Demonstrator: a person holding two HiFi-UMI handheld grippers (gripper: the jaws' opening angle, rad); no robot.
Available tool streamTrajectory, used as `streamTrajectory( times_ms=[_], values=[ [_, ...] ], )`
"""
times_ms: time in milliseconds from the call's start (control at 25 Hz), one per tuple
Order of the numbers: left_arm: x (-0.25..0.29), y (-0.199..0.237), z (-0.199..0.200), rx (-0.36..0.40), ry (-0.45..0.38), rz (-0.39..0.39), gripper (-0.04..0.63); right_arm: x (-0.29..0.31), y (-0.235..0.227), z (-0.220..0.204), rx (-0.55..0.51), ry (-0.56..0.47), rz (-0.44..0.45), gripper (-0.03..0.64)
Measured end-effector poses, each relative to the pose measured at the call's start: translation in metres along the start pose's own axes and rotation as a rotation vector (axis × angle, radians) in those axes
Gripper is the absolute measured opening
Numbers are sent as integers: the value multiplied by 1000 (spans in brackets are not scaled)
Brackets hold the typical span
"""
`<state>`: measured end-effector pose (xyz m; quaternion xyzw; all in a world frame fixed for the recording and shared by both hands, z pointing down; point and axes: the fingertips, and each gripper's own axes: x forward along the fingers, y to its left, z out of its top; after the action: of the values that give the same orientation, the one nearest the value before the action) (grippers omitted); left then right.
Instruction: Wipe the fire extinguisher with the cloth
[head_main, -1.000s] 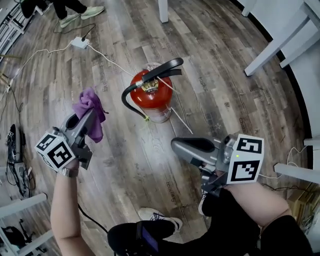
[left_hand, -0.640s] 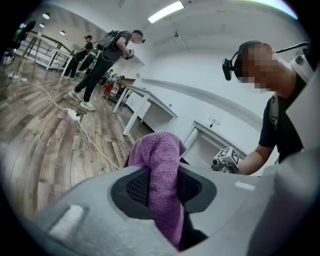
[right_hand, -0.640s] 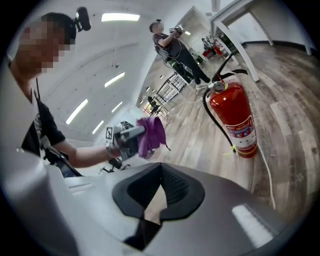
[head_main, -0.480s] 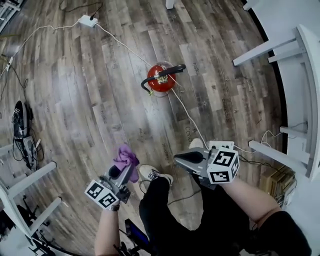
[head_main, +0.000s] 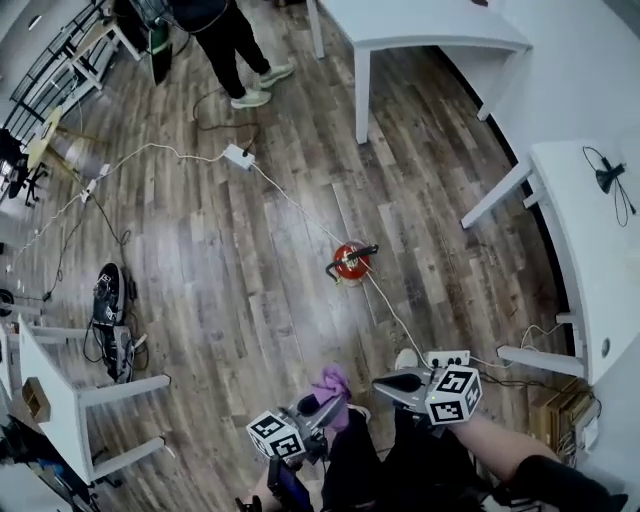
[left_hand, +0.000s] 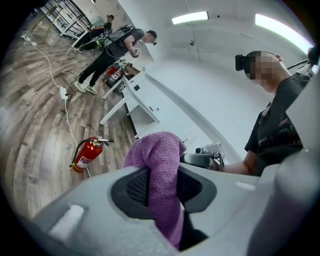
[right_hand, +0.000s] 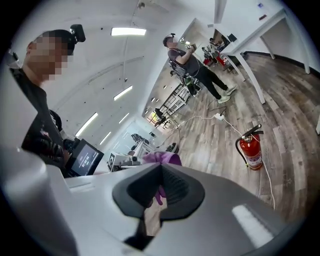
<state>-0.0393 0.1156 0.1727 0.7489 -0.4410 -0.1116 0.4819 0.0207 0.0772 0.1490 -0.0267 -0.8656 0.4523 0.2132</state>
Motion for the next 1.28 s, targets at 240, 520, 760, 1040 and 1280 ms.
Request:
streamTrajectory(
  times_ms=[240,520,760,1040,1280],
  values=[
    [20,-74,66,146,66,-116,92,-36,48,78,-122,-133,49,3],
    [44,-159,85,147,29,-222,92,-75,72,103,-220,-90,108,3],
    [59,-173,85,122,-47,-198,92,-93,67,123,-215,-85,159,3],
    [50,-173,70,47,-92,-116,94,-96,62,113,-147,-88,200,3],
    [18,-171,62,71,-90,-90,94,-88,81,97,-110,-141,181,3]
  ],
)
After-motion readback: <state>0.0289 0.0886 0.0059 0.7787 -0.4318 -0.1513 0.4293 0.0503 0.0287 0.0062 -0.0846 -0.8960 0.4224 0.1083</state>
